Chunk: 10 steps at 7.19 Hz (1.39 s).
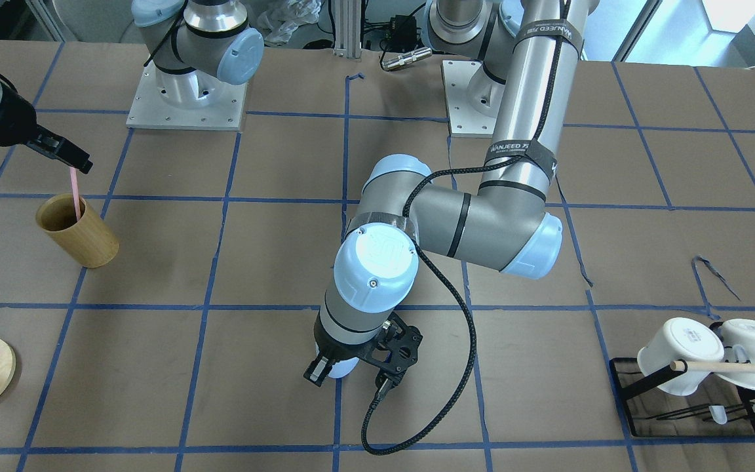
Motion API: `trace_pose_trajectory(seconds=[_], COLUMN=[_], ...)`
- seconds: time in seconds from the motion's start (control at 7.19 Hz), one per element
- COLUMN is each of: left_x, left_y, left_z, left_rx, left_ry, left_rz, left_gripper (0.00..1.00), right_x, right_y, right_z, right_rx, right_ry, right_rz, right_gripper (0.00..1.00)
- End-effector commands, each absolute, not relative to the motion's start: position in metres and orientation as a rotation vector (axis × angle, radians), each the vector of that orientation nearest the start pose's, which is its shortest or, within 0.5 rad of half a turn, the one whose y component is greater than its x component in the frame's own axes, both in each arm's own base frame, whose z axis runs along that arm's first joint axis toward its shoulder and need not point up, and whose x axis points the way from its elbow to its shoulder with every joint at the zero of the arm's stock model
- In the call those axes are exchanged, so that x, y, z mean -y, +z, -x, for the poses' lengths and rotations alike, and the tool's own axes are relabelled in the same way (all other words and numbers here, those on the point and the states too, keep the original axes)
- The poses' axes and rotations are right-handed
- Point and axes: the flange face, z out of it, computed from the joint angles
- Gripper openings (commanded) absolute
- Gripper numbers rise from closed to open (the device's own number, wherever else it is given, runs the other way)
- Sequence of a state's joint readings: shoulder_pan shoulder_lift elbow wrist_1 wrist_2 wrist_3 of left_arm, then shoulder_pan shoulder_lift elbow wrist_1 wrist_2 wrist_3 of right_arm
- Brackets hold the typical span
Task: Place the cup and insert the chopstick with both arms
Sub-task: 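Set down the blue cup with left gripper while right grasps chopstick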
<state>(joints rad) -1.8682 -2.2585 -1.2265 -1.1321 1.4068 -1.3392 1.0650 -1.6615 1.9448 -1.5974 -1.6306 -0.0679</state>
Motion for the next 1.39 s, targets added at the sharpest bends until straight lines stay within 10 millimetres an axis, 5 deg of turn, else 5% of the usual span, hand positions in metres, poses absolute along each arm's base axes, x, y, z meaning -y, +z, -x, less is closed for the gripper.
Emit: trace_pose_trajectory(seconds=[0.0, 0.28, 0.56, 0.83, 1.25], left_x=[0.668, 0.67, 0.676, 0.649, 0.583], left_y=[0.276, 0.295, 0.342, 0.385, 0.417], left_z=[0.362, 0.353, 0.306, 0.273, 0.207], left_rx=[-2.957, -2.982, -3.045, -3.076, -3.134], left_ry=[0.058, 0.025, -0.048, 0.053, 0.071], left_rz=[1.52, 1.516, 1.437, 1.197, 0.78], left_gripper=[1.0, 1.0, 1.0, 1.0, 0.99], right_x=[0.415, 0.414, 0.414, 0.418, 0.421], right_y=[0.344, 0.341, 0.342, 0.35, 0.369], right_z=[0.087, 0.088, 0.088, 0.09, 0.09], right_rx=[-3.017, -3.014, -3.016, -3.025, -3.007], right_ry=[0.456, 0.461, 0.457, 0.428, 0.452], right_rz=[-0.636, -0.612, -0.612, -0.613, -0.61], right_gripper=[0.65, 0.39, 0.25, 0.13, 0.08])
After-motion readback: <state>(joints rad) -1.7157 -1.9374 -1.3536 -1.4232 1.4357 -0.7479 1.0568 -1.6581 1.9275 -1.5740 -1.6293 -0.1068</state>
